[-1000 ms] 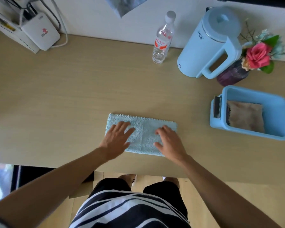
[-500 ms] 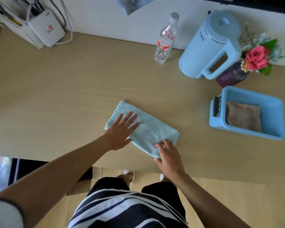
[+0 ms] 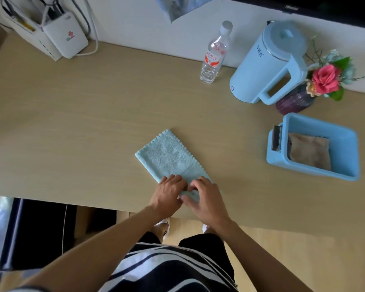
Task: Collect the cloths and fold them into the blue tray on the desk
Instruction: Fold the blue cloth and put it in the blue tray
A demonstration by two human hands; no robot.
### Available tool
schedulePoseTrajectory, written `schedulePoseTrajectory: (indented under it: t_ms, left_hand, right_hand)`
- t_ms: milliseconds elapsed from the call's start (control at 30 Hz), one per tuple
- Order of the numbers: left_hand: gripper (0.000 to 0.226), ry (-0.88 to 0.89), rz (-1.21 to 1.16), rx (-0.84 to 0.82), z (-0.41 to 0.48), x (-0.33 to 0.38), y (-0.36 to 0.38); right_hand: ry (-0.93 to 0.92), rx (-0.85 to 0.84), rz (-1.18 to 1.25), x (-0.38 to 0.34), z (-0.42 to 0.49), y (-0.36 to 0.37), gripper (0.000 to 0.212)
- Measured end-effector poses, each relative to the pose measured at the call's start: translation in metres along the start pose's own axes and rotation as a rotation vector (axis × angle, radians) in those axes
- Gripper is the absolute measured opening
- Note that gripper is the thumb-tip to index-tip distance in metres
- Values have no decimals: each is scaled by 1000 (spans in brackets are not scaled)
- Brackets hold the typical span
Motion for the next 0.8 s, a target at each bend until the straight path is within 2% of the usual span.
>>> schedulePoseTrajectory:
  t_ms: [100, 267, 333, 433, 567, 700, 800]
  left_hand:
    - [27, -19, -76, -10, -3, -11, -9]
    - [10, -60, -269, 50, -9, -34, -30]
    - [10, -118, -346, 64, -13, -44, -35]
    - [25, -199, -383, 42, -21, -58, -36]
    - [52, -256, -493, 82, -29, -62, -47]
    - [55, -411, -684, 154, -35, -73, -50]
    - [51, -517, -841, 148, -37, -78, -44]
  right_hand:
    - [-54, -1, 3, 1, -2, 0, 61]
    - [-143, -51, -146, 7, 2, -1, 76]
    - [-197, -85, -204, 2, 6, 1, 79]
    - [-248, -116, -218, -6, 12, 3, 86]
    - [-262, -204, -221, -17, 16, 15, 119]
    - [-273, -174, -190, -29, 23, 19, 124]
    - [-310, -177, -203, -38, 27, 26, 122]
Point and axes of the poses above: each hand's wrist, its own z-axis towards the middle knuckle, its own y-axis out of the palm, x = y × z, the point moved 8 cm from there along z, towards the middle knuckle, and after that the axes turned 3 degrees about x, right-handed, at the moved point
